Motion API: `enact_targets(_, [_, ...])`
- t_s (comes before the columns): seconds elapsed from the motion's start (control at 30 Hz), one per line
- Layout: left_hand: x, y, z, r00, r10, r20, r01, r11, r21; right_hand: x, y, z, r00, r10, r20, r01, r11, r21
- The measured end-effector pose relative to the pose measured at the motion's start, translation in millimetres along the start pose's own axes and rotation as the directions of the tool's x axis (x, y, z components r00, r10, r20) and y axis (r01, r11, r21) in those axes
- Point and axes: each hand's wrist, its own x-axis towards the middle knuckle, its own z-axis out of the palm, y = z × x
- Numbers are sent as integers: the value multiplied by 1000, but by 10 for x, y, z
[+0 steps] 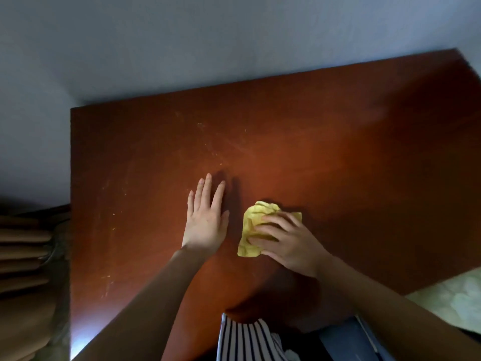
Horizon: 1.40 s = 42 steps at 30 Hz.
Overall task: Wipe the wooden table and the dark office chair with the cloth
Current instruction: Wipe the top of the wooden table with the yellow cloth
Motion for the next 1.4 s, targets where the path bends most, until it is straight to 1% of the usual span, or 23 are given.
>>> enact_targets(0.1, [252,91,50,995,-58,-84,58,998,-3,86,214,10,990,115,-80,-117,993,-14])
enact_targets(0.23, [634,202,142,991,-45,-124,51,998,41,224,596,13,952,270,-147,-279,959,-44])
enact_targets(0.27, [691,224,173,989,-69,-133,76,996,52,260,690,-1,934,312,-176,-324,945,-44])
enact_targets(0.33, [751,268,246,974,-163,-155,174,983,59,345,909,-18,894,387,-228,-402,916,-22])
enact_targets(0.4, [742,294,308,957,-234,-172,251,965,83,452,1130,-25,865,432,-256,-448,894,-6])
enact_targets(0.43, [718,301,330,955,-236,-180,257,961,103,512,1224,-32,854,451,-260,-466,885,5])
enact_targets(0.6, [757,262,400,950,-235,-205,263,957,121,1042,1668,-77,779,583,-229,-552,812,188])
enact_targets(0.73, [768,242,422,954,-212,-210,246,957,154,1564,1852,-48,746,619,-245,-583,785,209])
enact_targets(0.83, [789,226,440,951,-211,-225,250,955,158,1935,1842,20,754,602,-263,-561,798,219])
enact_targets(0.9, [800,210,448,949,-218,-228,258,952,163,2105,1743,74,795,549,-258,-514,836,192])
enact_targets(0.97, [808,194,450,945,-228,-233,270,949,165,2163,1610,125,853,448,-268,-413,893,177])
enact_targets(1.03, [816,203,441,944,-236,-230,277,946,168,2093,1492,163,896,351,-272,-315,934,167])
enact_targets(1.1, [828,213,433,944,-242,-224,282,944,169,1954,1410,183,921,283,-269,-246,955,164])
enact_targets(1.27, [824,229,433,945,-251,-209,288,942,170,1476,1353,164,960,105,-258,-66,985,157])
enact_targets(1.4, [833,247,413,950,-248,-192,282,944,173,1163,1547,79,978,-33,-206,57,992,111])
